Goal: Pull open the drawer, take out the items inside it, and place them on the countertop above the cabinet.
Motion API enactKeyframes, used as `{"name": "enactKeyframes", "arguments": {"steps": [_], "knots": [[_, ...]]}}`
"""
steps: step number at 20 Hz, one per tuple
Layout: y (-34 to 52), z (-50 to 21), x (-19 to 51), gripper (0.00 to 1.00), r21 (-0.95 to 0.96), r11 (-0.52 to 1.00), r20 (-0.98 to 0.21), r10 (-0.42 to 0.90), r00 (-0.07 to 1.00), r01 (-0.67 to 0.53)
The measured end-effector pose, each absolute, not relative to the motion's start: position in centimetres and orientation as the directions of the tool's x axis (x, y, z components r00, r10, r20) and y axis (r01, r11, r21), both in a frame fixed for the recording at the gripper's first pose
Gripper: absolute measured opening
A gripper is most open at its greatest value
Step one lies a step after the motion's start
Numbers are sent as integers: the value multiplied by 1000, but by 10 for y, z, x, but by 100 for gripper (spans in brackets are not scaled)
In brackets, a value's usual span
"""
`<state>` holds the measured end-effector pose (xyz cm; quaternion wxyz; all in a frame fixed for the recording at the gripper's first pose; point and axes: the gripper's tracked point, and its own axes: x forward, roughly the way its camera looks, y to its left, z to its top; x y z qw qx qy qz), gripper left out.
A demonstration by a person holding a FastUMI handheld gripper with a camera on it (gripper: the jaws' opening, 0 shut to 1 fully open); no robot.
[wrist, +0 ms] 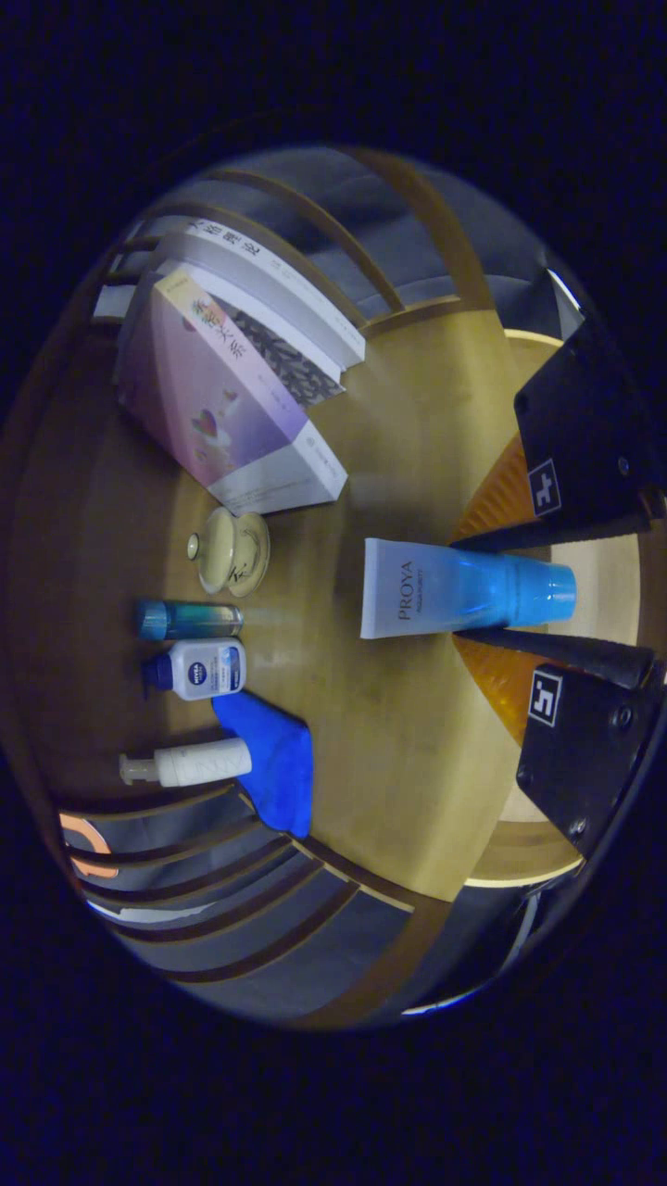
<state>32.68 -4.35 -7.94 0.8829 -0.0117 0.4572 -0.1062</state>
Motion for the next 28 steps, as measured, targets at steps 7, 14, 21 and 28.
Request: {"name": "enactKeyframes", "arguments": {"steps": [7,14,21,28], "knots": [[-28,-86,341,53,-155,980,-765,-200,613,127],[-20,-67,308,53,-165,978,-730,-209,650,130],[8,-50,231,64,-117,991,-703,-127,700,63],[29,-33,138,72,-62,998,-601,-49,797,15]]}}
